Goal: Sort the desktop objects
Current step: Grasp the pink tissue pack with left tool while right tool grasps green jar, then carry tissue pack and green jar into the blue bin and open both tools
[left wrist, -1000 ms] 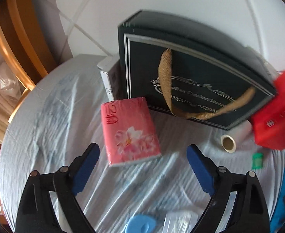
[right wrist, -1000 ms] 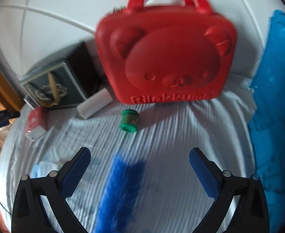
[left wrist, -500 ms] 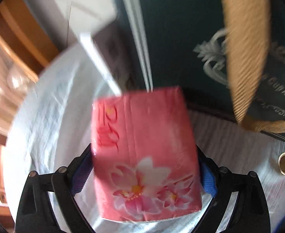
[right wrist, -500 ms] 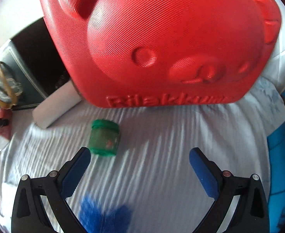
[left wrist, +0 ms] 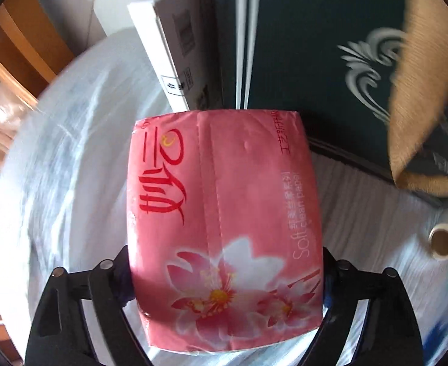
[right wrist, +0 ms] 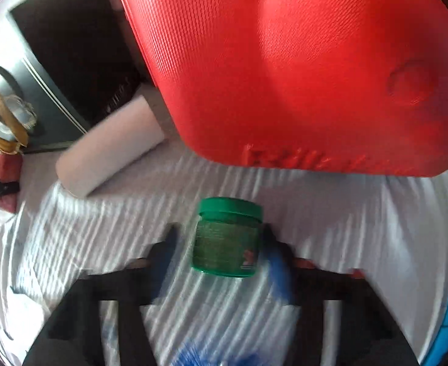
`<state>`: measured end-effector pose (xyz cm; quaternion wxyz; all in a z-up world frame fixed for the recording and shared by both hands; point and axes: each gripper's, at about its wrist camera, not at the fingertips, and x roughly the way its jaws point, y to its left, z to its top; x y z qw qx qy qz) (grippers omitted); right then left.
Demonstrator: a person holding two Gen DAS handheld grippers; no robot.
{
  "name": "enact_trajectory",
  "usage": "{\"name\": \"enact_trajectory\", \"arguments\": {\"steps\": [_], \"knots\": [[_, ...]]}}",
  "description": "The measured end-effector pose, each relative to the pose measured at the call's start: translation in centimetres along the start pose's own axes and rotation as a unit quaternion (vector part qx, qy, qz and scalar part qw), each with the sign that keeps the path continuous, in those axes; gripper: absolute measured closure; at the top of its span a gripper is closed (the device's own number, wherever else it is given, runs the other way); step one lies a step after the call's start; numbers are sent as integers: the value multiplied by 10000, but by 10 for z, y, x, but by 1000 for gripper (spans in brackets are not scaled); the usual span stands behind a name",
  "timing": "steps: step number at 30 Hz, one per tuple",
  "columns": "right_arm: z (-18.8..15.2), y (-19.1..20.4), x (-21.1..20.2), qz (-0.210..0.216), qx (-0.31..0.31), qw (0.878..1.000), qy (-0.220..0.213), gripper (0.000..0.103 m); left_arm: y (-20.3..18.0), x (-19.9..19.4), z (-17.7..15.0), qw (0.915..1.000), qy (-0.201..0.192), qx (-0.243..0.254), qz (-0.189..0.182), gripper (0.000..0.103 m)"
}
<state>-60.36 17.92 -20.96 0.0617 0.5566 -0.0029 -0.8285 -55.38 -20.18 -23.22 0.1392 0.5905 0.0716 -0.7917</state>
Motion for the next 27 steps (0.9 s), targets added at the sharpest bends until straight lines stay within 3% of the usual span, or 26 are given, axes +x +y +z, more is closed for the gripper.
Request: {"name": "enact_trajectory", "arguments": {"steps": [6,10,13,17,21,27], "knots": [[-25,10,-55,154,-240,9982,-529,63,0,-63,-56,9969,-649,429,-70,17],[-52,19,-109,247,-321,9940,-1016,63,-1,-125,-114,9907,-1130,637,-413,17],[-78,29,-159,344,-359,9885,-1431,63,-1,-180,-168,9822,-1563,696,-771,17],[-122,39,-222,444,-338,9801,-1904,63,-4,-230,-208,9709,-2004,754,-1070,17],[-157,45,-269,368,-308,9733,-2246,63,-17,-276,-228,9601,-2408,975,-1034,17],[-224,35,-348,82,-301,9588,-2822,63,-32,-330,-287,9423,-2822,1270,-1279,17]]}}
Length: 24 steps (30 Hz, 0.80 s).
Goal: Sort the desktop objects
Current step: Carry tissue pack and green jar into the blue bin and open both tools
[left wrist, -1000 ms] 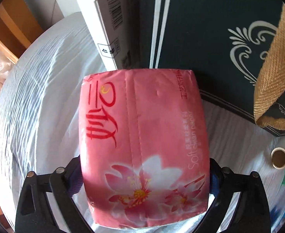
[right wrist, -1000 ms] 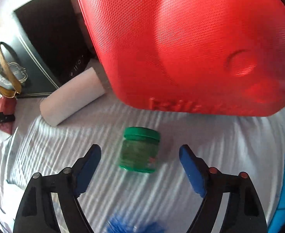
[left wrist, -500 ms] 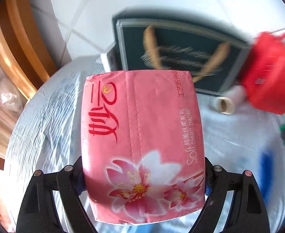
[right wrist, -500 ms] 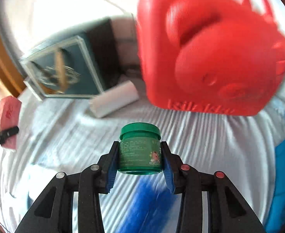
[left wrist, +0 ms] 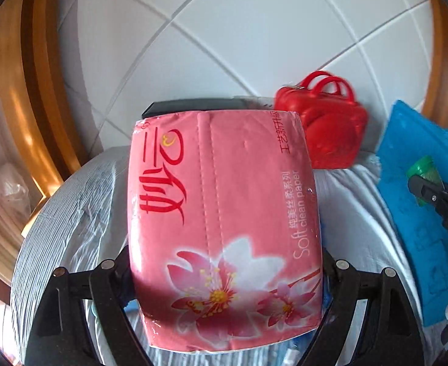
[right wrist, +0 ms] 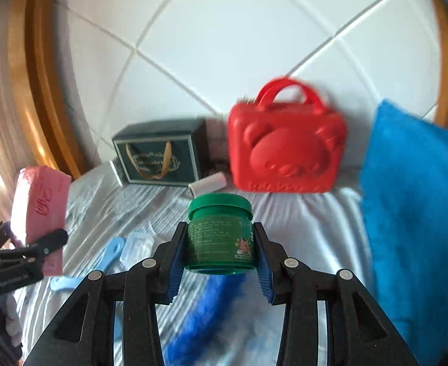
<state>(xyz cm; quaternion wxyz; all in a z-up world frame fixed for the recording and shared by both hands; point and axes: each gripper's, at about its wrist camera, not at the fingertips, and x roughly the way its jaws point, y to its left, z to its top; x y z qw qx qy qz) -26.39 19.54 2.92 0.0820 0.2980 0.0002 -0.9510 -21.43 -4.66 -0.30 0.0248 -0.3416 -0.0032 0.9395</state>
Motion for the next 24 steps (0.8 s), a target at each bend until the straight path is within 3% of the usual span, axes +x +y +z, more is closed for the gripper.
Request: {"name": "enact_trajectory", "arguments": {"steps": [8,13,19,24], "knots": [[-9,-38,-106,-231,95,9980,-578,63,-64,-61,-15,9981,-325,265,-443,17],[-16,-69,-148,-436,196,9957,-794,63,-108,-87,-13,9950,-519,477,-707,17],[-26,-132,-200,-937,455,9895,-1005,63,-193,-122,-5,9862,-869,885,-1096,17],[-45,-202,-237,-1379,722,9825,-1023,63,-283,-143,-3,9732,-1060,1263,-1603,17]]}}
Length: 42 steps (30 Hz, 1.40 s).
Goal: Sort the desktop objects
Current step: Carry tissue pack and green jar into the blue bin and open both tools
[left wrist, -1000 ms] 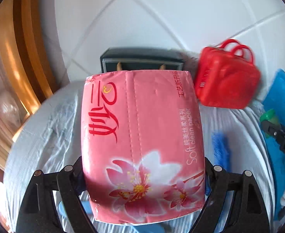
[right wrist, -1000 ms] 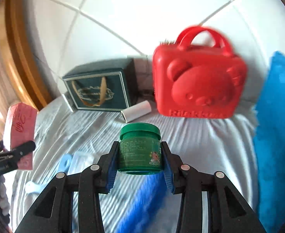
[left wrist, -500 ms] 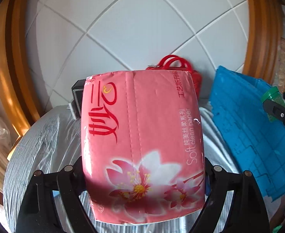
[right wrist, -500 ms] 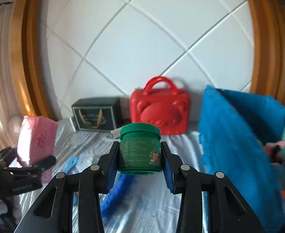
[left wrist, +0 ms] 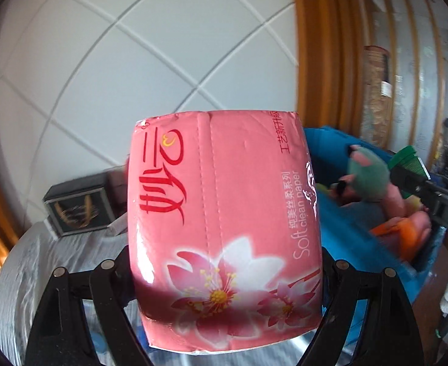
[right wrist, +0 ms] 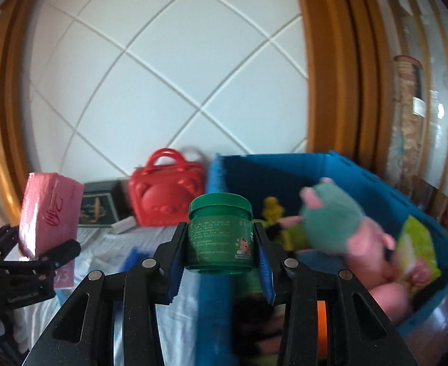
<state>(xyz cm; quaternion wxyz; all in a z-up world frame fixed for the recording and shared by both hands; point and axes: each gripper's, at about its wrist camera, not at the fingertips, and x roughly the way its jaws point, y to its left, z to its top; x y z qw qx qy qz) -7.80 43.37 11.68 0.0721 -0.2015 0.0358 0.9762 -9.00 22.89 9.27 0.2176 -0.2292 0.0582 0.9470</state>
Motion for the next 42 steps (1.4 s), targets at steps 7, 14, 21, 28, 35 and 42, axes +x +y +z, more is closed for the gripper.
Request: {"name": "enact_trajectory", "arguments": {"steps": [7,14,21,28,35,42], "knots": [[-7,-93,-12,-380,67,9993,-17,63,-129,24,25,9977,-110,406,-532,17],[-18,-163,15,-214,132,9994,255,63,-212,58,40,9971,197,651,-328,17],[-26,-186,33,76,221,9986,473,63,-218,76,38,9966,601,550,-143,16],[-29,-191,47,51,218,9973,703,63,-216,78,34,9956,743,576,33,13],[-33,-192,51,40,171,9964,828,53,-216,85,27,9936,989,552,-12,12],[-32,-195,42,53,170,9971,741,17,-213,77,28,9950,866,504,23,4]]}}
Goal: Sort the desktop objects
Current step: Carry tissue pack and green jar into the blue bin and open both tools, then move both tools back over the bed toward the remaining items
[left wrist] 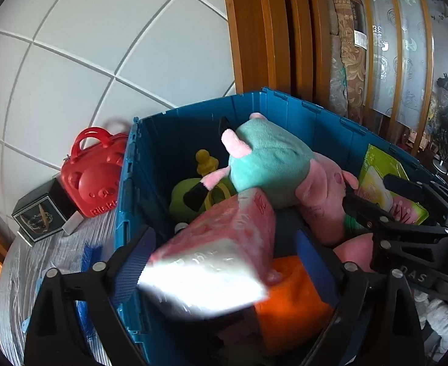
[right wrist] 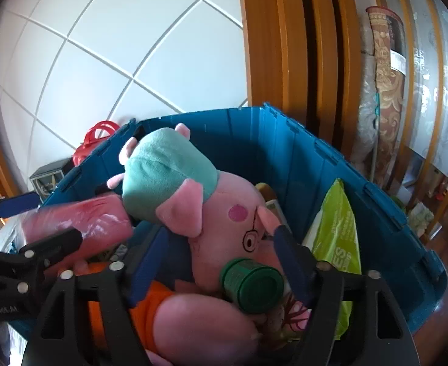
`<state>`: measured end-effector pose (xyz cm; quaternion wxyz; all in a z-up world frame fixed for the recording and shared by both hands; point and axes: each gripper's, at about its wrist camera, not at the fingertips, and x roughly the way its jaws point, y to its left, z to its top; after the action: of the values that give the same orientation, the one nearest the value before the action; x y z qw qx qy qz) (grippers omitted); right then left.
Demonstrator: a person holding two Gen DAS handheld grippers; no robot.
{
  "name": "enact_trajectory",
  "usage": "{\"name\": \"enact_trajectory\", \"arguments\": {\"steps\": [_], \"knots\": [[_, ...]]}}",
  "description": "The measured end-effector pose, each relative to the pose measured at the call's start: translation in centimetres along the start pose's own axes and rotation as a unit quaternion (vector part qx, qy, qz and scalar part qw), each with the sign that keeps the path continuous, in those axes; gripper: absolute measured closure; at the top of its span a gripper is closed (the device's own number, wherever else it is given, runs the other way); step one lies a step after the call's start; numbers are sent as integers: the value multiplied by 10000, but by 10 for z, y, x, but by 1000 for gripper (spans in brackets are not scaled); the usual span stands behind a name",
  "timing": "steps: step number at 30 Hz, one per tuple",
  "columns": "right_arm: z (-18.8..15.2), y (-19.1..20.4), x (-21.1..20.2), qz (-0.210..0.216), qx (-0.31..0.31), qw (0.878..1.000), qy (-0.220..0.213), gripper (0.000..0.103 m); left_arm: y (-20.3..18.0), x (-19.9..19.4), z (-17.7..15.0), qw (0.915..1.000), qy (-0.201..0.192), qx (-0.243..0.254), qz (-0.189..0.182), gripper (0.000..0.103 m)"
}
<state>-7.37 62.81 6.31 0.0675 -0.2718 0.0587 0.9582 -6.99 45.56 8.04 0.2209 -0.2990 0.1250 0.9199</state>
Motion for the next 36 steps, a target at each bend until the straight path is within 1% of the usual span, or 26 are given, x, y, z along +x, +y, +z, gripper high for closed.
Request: {"name": "enact_trajectory", "arguments": {"steps": [1,2,4,6,8,10,14,21,24,29,33,36], "knots": [[0,0,-2,10,-9,10000,-23,10,1,-1,0,10000,-13,-7,-1,3],[0,1,-3,7,-18,10000,-43,6,1,-1,0,10000,-18,-12,2,3],[0,2,-7,15,-37,9999,-93,6,2,-3,-2,10000,-34,-37,-13,2],[0,2,-10,36,-41,9999,-131,1,4,-6,-3,10000,-67,-43,-10,3],[0,4,-13,5,-42,9999,-166,0,6,-11,-4,9999,-132,-31,1,2],[0,5,-16,59,-29,9998,-192,0,8,-18,-6,9998,-212,-37,22,2],[0,10,-23,52,-41,9996,-276,0,21,-31,-10,9991,-347,-224,25,2],[4,32,-41,186,-61,9983,-547,0,58,-52,-28,9968,-463,-555,344,2],[8,48,-48,259,-96,9973,-677,0,81,-59,-39,9949,-472,-720,525,2],[14,86,-60,376,-246,9947,-920,0,134,-66,-64,9900,-384,-1114,773,2],[17,123,-68,239,-278,9925,-1163,0,182,-68,-87,9868,-279,-1350,855,2],[21,153,-74,251,-254,9911,-1284,0,220,-69,-103,9844,-188,-1485,928,2]]}}
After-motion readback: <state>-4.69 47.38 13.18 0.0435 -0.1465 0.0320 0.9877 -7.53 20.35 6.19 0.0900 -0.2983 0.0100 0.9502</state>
